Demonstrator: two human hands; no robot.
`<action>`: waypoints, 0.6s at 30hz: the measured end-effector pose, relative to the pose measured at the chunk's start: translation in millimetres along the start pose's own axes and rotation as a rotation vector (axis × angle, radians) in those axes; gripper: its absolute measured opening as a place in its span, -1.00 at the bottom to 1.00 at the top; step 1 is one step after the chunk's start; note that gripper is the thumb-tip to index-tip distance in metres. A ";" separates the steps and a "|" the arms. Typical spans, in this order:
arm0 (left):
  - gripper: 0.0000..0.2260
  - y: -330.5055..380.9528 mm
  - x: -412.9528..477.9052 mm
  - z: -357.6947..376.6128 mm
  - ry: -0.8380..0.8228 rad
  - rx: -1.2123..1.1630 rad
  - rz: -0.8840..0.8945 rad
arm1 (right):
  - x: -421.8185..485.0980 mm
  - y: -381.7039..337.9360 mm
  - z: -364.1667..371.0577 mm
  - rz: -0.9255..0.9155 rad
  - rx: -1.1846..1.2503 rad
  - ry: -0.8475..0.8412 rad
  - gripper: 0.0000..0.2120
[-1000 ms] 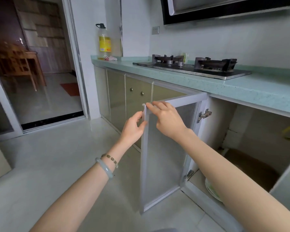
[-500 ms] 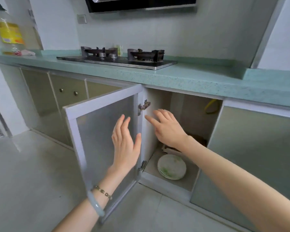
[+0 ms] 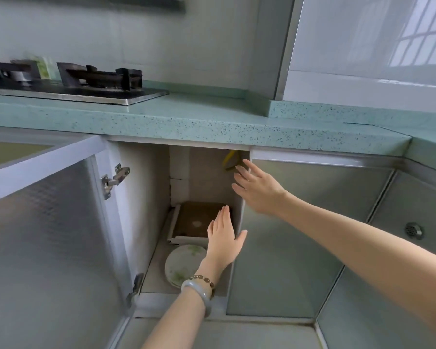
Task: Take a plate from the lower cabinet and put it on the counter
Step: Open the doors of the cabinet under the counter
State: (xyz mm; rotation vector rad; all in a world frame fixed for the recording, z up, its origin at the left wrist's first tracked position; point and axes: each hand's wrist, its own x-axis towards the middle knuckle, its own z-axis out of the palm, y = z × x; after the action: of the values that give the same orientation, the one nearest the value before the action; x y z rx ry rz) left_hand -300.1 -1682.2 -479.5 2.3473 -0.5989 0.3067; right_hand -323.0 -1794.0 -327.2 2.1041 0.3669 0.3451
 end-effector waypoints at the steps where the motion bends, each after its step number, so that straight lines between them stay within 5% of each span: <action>1: -0.25 -0.8 4.5 6.8 -0.037 -0.022 -0.012 | 0.5 1.6 0.9 0.008 -0.044 -0.024 -0.58; 8: -0.31 10.6 14.6 25.2 -0.195 -0.317 -0.056 | -0.8 -0.7 1.3 -0.007 -0.156 -0.086 -0.65; 18: -0.59 10.5 -41.4 2.3 -0.141 -0.273 0.025 | -52.7 -16.9 -35.6 -0.046 -0.069 0.034 -0.72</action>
State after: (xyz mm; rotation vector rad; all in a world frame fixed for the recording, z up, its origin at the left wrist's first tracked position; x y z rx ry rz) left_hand -341.0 -1676.8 -490.6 2.1104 -0.6917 0.0653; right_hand -387.0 -1778.7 -328.3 2.0213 0.4172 0.3613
